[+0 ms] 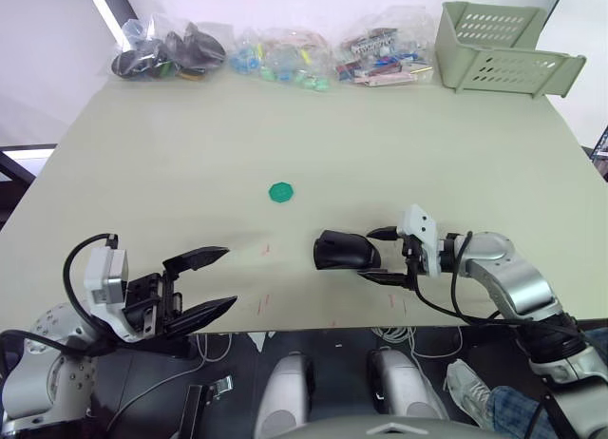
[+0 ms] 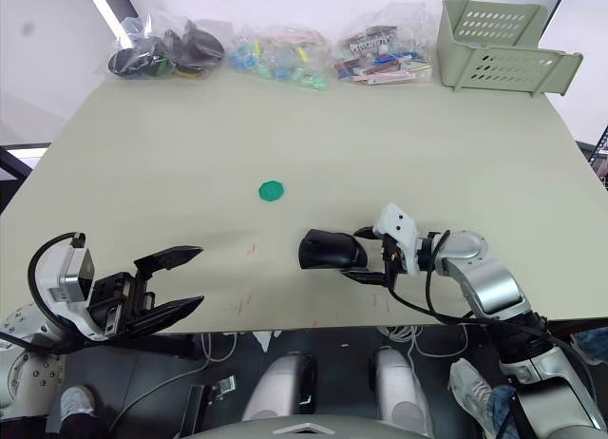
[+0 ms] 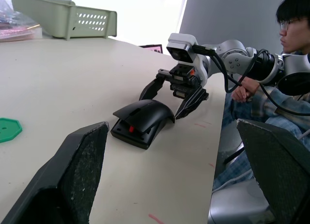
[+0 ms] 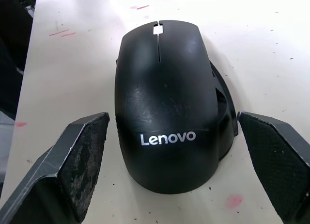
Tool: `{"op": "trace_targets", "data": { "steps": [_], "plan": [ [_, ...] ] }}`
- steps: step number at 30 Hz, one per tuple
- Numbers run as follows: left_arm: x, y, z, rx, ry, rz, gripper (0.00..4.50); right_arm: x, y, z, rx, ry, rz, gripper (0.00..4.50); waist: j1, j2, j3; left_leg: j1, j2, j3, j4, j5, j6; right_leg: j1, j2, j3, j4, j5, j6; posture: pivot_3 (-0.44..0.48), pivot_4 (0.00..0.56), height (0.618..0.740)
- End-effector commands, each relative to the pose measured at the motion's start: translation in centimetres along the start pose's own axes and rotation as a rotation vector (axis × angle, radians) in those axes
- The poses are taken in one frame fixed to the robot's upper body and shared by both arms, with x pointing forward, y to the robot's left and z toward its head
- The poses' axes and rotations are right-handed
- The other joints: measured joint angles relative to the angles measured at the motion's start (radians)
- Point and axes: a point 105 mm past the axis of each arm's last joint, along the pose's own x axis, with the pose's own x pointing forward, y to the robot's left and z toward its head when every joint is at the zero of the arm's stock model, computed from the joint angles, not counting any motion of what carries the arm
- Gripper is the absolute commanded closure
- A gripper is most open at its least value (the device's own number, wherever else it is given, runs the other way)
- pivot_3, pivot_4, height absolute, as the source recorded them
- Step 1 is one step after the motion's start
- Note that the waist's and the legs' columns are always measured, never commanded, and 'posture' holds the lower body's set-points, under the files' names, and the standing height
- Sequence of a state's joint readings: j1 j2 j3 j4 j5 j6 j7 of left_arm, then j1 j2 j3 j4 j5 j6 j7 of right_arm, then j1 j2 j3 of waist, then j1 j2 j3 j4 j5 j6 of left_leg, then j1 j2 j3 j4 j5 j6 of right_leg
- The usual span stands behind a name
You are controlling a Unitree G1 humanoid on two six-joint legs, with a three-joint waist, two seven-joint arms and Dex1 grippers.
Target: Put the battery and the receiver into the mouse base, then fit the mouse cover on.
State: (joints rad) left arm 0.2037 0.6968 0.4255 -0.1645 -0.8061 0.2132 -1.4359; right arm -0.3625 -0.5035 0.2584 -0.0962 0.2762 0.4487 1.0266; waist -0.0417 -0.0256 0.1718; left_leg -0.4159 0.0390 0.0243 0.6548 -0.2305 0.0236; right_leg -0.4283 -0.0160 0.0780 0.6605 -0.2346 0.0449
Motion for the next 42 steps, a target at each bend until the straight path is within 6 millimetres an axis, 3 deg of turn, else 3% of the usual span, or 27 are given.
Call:
{"op": "trace_targets", "data": {
  "steps": [1, 42],
  "plan": [
    [-0.16, -0.04, 0.51, 0.032, 0.003, 0.002, 0.0, -0.02, -0.22, 0.85, -0.028, -0.013, -0.001, 0.05, 0.0, 0.0, 0.0, 0.0, 0.0, 0.0, 0.0, 0.0, 0.0, 0.0, 0.0, 0.0, 0.0, 0.0, 0.0, 0.0, 0.15, 0.74],
    [0.12, -0.09, 0.39, 0.034, 0.004, 0.012, 0.0, -0.25, -0.68, 0.12, -0.058, 0.025, -0.016, 0.05, 0.0, 0.0, 0.0, 0.0, 0.0, 0.0, 0.0, 0.0, 0.0, 0.0, 0.0, 0.0, 0.0, 0.0, 0.0, 0.0, 0.15, 0.74]
  ]
}}
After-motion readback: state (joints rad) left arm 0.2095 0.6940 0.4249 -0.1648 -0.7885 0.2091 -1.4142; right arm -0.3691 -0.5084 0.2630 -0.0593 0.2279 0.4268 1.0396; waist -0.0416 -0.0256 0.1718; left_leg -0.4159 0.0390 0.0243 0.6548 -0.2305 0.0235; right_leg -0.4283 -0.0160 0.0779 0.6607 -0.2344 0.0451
